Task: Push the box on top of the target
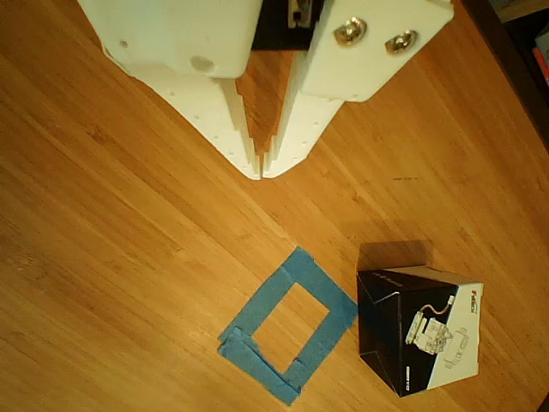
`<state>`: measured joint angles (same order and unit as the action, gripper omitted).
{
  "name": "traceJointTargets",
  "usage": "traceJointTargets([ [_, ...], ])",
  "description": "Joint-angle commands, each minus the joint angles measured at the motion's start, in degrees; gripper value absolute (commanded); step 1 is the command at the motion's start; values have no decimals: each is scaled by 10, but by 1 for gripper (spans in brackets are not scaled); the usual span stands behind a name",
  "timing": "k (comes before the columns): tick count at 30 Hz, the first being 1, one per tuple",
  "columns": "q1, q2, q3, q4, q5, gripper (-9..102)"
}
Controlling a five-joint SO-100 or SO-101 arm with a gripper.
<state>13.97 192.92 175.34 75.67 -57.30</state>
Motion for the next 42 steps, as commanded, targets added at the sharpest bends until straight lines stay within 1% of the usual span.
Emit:
traceJointTargets([
  [1, 3, 7, 1, 3, 3, 2],
  [3, 3, 7, 1, 3, 3, 0],
  [12, 4, 7, 1, 3, 1, 0],
  [15, 4, 7, 1, 1, -29, 0],
  [22, 5, 7, -30, -38, -44, 0],
  [26, 14, 7, -41, -46, -63, 0],
  [42, 22, 7, -105, -18, -69, 0],
])
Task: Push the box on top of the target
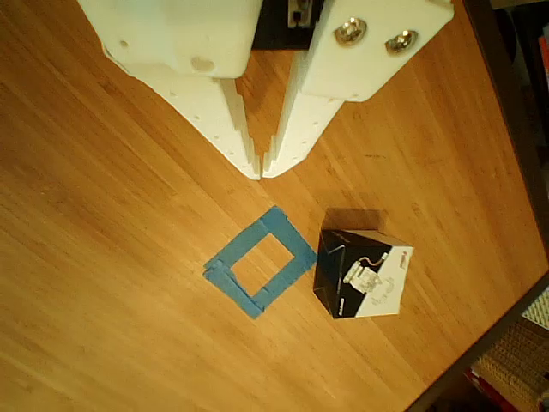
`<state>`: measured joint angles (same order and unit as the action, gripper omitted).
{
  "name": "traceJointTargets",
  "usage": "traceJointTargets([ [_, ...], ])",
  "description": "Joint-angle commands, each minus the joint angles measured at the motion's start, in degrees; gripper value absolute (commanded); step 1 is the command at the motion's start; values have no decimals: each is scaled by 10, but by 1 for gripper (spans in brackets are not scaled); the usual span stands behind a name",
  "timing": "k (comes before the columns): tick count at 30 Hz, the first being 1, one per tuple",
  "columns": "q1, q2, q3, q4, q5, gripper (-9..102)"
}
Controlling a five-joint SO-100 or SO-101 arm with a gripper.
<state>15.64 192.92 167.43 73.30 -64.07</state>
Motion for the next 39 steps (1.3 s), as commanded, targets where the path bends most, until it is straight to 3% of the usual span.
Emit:
traceJointTargets([
  [1, 5, 7, -31, 9, -1, 0],
  [12, 11, -18, -96, 33, 12, 0],
  [19, 0, -137, -163, 15, 13, 0],
  [39, -115, -665, -437, -271, -14, 0],
])
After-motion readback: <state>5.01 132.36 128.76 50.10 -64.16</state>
